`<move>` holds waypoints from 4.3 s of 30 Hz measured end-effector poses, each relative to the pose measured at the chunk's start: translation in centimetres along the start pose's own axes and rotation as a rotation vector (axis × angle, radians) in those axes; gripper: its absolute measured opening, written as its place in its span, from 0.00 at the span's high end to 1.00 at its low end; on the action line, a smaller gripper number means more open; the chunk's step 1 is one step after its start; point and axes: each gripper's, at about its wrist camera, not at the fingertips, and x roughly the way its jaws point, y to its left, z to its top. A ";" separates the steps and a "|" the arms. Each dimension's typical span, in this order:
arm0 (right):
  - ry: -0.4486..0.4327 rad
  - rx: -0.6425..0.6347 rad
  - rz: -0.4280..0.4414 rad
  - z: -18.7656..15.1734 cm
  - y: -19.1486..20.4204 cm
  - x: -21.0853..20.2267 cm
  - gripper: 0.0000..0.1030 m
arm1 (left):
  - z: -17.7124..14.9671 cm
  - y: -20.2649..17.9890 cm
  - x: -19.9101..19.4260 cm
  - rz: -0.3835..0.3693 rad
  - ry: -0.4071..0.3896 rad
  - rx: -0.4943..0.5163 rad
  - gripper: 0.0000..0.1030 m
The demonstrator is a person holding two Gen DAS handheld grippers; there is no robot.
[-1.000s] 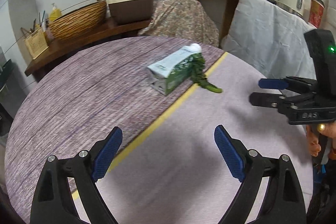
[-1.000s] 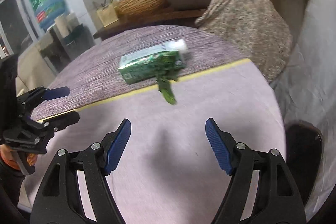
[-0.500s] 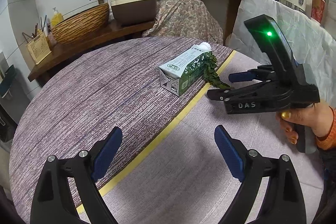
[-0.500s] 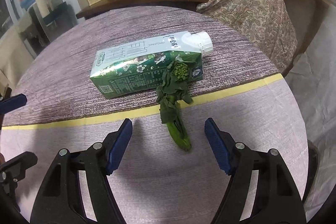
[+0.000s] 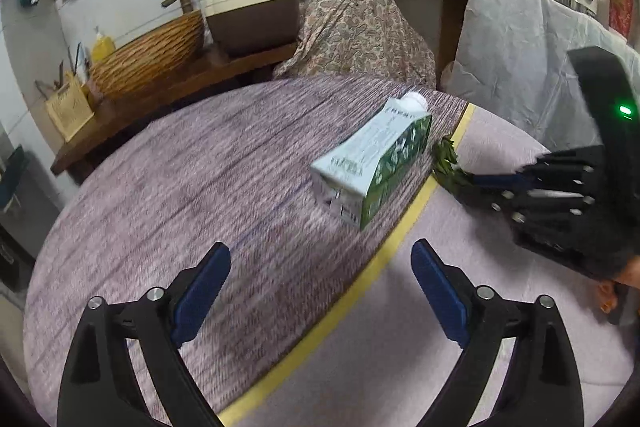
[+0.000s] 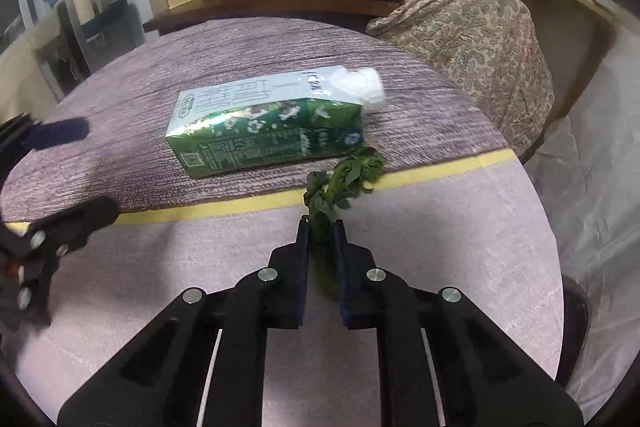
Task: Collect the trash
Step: 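Grasp the green vegetable stalk with the right tool while the left tool grasps the milk carton, then carry the carton and vegetable stalk toward the black bin, then open both tools over the black bin to drop carton and stalk, then lift both open tools away from the bin toward the table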
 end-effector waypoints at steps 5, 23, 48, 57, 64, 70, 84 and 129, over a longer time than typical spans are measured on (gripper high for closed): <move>-0.031 0.011 0.014 -1.7 -1.6 -2.6 0.88 | 2.4 -1.9 1.9 0.000 -0.011 0.103 0.08; -0.080 0.070 0.128 -6.0 -5.5 -7.4 0.85 | 7.1 -6.5 9.7 0.044 0.297 0.405 0.38; -0.078 0.044 0.086 -7.0 -4.2 -5.7 0.91 | 5.3 -4.1 5.4 -0.045 0.180 0.174 0.44; -0.222 0.183 0.123 -11.6 -9.5 -13.7 0.91 | 4.3 -9.0 1.3 -0.185 0.085 0.146 0.45; -0.268 0.337 -0.010 -16.6 -16.7 -17.4 0.91 | 5.1 -17.6 -1.3 -0.313 0.030 0.211 0.45; -0.175 0.545 -0.095 -22.0 -23.9 -15.0 0.91 | 6.2 -27.0 -0.9 -0.415 0.062 0.253 0.45; -0.055 0.711 -0.028 -27.5 -29.6 -4.8 0.77 | 5.0 -39.6 6.3 -0.415 0.233 0.306 0.45; -0.372 0.517 -0.592 -29.7 -15.7 -23.7 0.06 | -2.1 -29.0 -12.2 -0.297 -0.211 0.232 0.05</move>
